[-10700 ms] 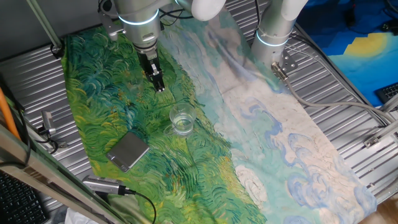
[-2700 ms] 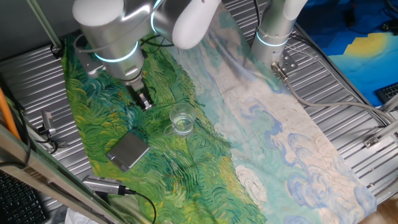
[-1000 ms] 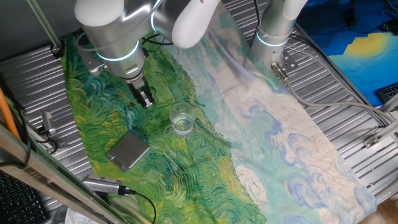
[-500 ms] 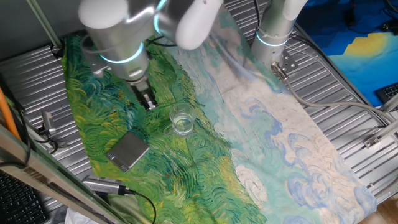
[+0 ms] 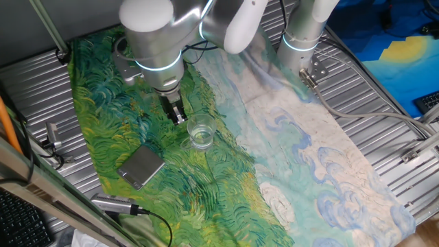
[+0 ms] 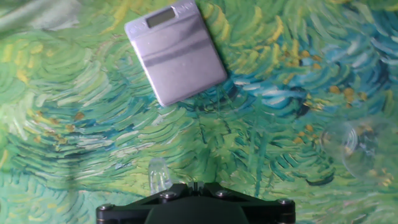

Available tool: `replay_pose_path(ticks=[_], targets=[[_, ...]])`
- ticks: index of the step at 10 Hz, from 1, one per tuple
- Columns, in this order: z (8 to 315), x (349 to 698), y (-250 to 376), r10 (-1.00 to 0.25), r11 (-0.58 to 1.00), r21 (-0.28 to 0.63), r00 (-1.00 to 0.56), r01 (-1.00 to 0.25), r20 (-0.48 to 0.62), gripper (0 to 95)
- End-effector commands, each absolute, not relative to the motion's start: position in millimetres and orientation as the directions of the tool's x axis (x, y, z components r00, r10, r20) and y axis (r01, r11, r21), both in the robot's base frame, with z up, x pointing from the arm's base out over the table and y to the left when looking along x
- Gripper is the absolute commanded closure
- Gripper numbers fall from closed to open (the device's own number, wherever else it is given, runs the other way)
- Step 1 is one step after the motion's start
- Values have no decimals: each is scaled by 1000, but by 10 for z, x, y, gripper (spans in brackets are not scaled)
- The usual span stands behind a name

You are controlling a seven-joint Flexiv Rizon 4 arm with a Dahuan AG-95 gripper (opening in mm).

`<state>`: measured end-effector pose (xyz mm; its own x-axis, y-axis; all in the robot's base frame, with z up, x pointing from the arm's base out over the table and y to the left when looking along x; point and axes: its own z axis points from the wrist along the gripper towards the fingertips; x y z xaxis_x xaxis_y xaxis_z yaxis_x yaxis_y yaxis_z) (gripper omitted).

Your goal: Pour the water from one cup into another empty cup

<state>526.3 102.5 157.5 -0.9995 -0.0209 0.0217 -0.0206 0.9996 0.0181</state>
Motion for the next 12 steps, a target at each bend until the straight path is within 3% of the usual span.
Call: replay_pose_path(ticks=[1,9,12], targets=[[1583,5256,1026,-46,998,36,-999,-45,14,760],[1528,5281,998,-39,998,42,-999,-38,27,760],[1583,5393,780,-95,995,32,-994,-94,51,760]])
